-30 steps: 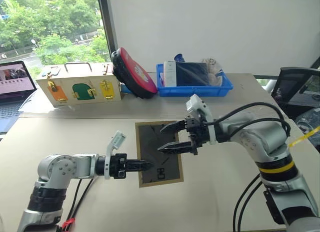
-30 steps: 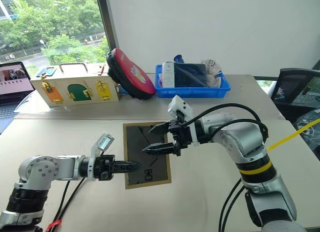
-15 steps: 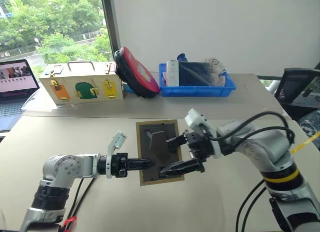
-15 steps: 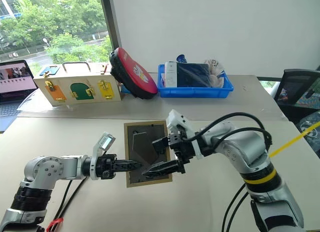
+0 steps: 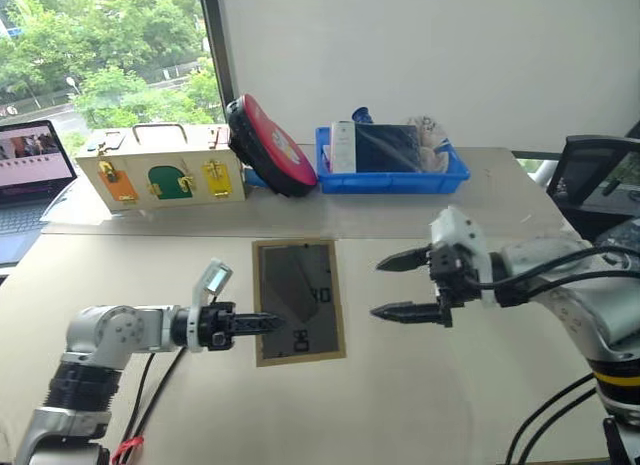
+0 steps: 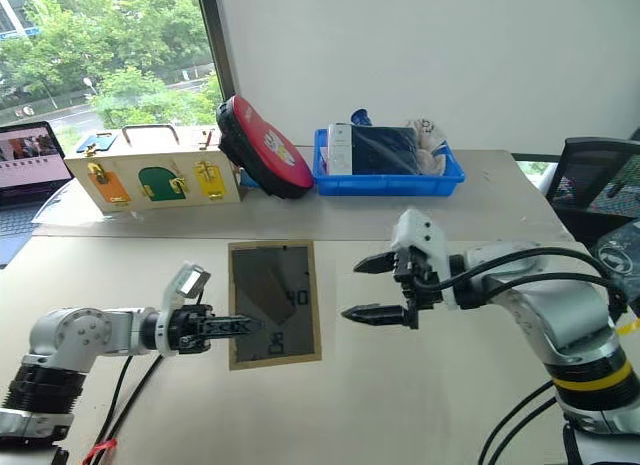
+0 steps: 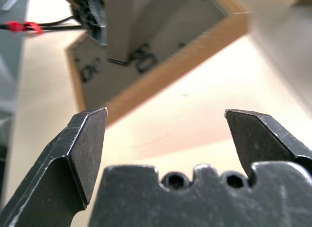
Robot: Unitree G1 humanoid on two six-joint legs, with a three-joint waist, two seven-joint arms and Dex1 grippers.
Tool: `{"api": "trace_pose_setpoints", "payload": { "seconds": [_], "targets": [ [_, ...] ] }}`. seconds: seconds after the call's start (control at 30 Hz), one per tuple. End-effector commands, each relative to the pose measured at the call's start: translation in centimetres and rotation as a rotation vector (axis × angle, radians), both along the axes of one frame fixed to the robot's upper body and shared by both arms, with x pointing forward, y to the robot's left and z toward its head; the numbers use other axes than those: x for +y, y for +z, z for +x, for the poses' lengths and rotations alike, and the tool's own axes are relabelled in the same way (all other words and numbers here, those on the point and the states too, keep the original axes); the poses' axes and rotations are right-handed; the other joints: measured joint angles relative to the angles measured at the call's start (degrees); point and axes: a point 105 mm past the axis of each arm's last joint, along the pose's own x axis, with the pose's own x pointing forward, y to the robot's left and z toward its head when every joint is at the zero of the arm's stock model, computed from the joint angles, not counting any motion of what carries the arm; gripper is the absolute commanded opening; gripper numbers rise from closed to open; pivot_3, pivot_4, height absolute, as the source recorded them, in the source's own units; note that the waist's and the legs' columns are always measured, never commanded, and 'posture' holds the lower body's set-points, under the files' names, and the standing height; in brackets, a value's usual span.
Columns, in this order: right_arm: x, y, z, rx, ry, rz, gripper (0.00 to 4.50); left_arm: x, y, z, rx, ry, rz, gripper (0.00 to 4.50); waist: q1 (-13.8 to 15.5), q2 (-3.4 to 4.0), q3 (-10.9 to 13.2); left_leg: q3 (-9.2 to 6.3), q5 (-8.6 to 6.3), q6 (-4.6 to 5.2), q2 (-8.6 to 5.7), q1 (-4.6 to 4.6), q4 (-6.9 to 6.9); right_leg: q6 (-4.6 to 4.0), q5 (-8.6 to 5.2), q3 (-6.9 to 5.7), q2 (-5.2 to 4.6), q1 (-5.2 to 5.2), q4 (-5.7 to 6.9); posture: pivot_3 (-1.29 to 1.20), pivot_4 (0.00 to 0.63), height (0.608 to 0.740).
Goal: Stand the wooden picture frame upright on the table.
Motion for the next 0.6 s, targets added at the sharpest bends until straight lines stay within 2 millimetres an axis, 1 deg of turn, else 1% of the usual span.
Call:
{"api": "trace_pose_setpoints", "payload": {
  "seconds": [0.03,0.1,0.13,0.23,0.3,0.4,0.6],
  "targets": [
    [-0.9,2.1,1.9,-0.417,-0.075,-0.071,4.48,0.5,2.0,0.1,0.017,-0.062,-0.101,1.16,0.03,0.00,0.00,0.00,0.00,0.00,0.00,0.00,0.01,0.00,0.00,0.00,0.00,0.00,0.00,0.00,0.150,0.719],
    [0.2,1.5,1.5,-0.648,0.003,-0.174,4.48,0.7,2.3,0.7,0.057,-0.064,-0.120,1.16,0.19,0.00,0.00,0.00,0.00,0.00,0.00,0.00,0.02,0.01,0.00,-0.02,0.00,0.01,0.00,0.00,0.150,0.719],
    [0.9,1.0,1.1,-0.744,0.054,-0.222,4.48,0.8,2.5,1.1,0.078,-0.062,-0.135,1.16,0.18,0.00,0.00,0.00,0.00,0.00,0.00,0.00,0.01,0.01,-0.01,-0.04,0.00,0.00,0.00,0.00,0.150,0.719],
    [2.1,-0.8,0.3,-0.955,0.180,-0.327,4.48,0.7,3.7,1.9,0.126,-0.072,-0.184,1.16,0.22,0.01,0.00,0.00,0.00,0.00,0.00,-0.08,-0.02,0.01,-0.01,-0.07,0.00,-0.07,0.01,0.00,0.150,0.719],
    [2.5,-1.6,0.2,-1.044,0.228,-0.343,4.48,0.5,4.2,2.3,0.155,-0.083,-0.198,1.16,0.22,0.01,0.00,0.00,0.00,-0.01,-0.01,-0.15,0.01,0.01,-0.01,-0.07,0.00,-0.10,0.01,0.00,0.150,0.719],
    [3.3,-2.0,0.3,-1.144,0.269,-0.327,4.48,0.0,4.5,2.6,0.187,-0.108,-0.190,1.16,0.21,0.01,0.00,-0.01,0.02,-0.03,-0.01,-0.16,0.04,0.01,0.00,-0.09,-0.01,-0.08,0.03,0.00,0.150,0.719],
    [5.2,-1.1,0.7,-1.279,0.316,-0.262,4.48,-1.1,5.1,2.3,0.203,-0.168,-0.178,1.16,-0.07,0.01,0.01,-0.04,0.12,-0.19,0.00,-0.11,0.01,-0.03,0.01,-0.09,0.00,-0.08,0.21,0.00,0.150,0.719]
  ]
}}
